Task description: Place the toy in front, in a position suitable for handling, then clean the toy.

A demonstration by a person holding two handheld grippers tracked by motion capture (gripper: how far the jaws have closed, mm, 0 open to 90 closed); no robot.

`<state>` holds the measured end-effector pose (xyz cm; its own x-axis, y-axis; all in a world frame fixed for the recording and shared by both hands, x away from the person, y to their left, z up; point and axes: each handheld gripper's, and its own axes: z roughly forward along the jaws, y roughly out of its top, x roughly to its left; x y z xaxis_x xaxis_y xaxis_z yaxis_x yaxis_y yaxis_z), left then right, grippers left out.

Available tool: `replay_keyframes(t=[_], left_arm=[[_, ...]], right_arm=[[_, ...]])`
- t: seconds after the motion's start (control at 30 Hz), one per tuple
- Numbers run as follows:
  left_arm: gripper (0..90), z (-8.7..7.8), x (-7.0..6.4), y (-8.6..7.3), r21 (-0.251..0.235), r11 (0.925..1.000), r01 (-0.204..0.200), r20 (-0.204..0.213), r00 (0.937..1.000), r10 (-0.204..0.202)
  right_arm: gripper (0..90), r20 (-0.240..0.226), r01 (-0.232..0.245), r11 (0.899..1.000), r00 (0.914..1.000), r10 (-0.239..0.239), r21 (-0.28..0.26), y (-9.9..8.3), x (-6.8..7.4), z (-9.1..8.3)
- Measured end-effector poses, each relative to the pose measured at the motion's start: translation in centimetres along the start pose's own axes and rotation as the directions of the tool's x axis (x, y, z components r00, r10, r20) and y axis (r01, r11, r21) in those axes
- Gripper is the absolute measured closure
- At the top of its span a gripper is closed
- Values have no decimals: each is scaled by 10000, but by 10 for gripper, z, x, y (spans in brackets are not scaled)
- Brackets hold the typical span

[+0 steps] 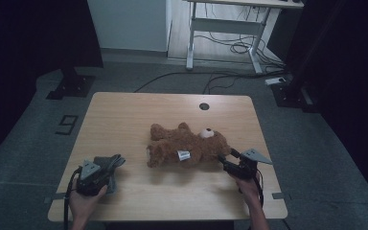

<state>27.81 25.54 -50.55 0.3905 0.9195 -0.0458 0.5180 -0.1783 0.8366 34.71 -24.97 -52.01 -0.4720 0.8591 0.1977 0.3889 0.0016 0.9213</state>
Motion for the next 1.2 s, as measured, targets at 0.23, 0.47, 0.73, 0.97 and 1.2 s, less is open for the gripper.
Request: replay_keyframes(t=[0.23,0.47,0.73,0.97,1.2], left_arm=[[783,-2,-10,13,-403,9991,-113,329,9994,127],[782,-2,-16,20,-577,9983,-119,626,9979,155],[781,-8,-19,28,-903,9959,-84,729,9972,150],[780,-2,-32,53,-1140,9928,-357,1167,9920,490],[779,16,-59,85,-1104,9885,-1036,1561,9804,1202]], right_arm=[[331,25,-58,9991,10000,57,414,0,1,14],[441,-130,-248,9988,9996,254,420,-2,-1,13],[516,-168,-241,9986,9995,249,466,-2,-2,12],[655,-177,-221,9987,9996,229,465,-5,-4,10],[733,-216,-216,9985,9995,227,504,-6,-5,9]])
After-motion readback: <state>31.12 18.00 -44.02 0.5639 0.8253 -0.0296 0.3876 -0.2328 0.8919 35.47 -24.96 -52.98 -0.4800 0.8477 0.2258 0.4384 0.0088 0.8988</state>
